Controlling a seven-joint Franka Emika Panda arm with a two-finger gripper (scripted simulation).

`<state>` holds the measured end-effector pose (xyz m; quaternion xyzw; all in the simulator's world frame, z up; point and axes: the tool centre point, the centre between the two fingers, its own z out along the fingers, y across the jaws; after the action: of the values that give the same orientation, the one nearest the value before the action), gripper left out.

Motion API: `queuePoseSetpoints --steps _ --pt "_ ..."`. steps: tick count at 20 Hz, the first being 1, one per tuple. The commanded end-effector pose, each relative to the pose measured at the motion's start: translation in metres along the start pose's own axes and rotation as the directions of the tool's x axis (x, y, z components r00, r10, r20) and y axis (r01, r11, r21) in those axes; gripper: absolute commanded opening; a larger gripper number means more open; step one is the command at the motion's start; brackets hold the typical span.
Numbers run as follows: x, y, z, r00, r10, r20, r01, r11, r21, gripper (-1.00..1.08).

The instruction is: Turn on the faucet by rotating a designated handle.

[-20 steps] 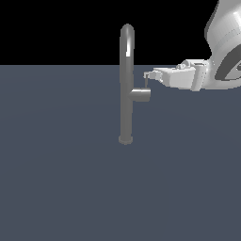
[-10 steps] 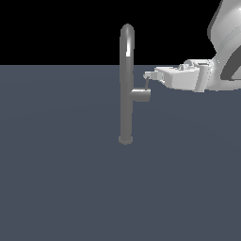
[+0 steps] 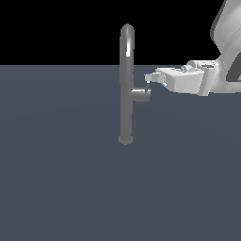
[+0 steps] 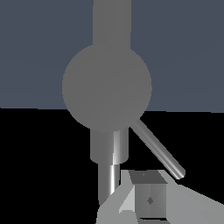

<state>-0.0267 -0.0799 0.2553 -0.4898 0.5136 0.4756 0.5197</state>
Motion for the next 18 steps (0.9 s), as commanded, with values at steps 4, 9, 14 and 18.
queuePoseSetpoints --steps 4,9,14,18 --pt "0.013 0.022 0.000 1.000 0.019 0.007 -0.019 1.000 -0.007 -1.00" --pt "0.025 0.028 0.000 1.000 0.011 0.006 -0.011 1.000 -0.007 -1.00" --pt "0.022 0.029 0.000 1.000 -0.015 0.005 0.015 1.000 -0.008 -1.00" --pt "0.049 0.035 0.000 1.000 0.003 0.006 -0.003 1.000 -0.008 -1.00"
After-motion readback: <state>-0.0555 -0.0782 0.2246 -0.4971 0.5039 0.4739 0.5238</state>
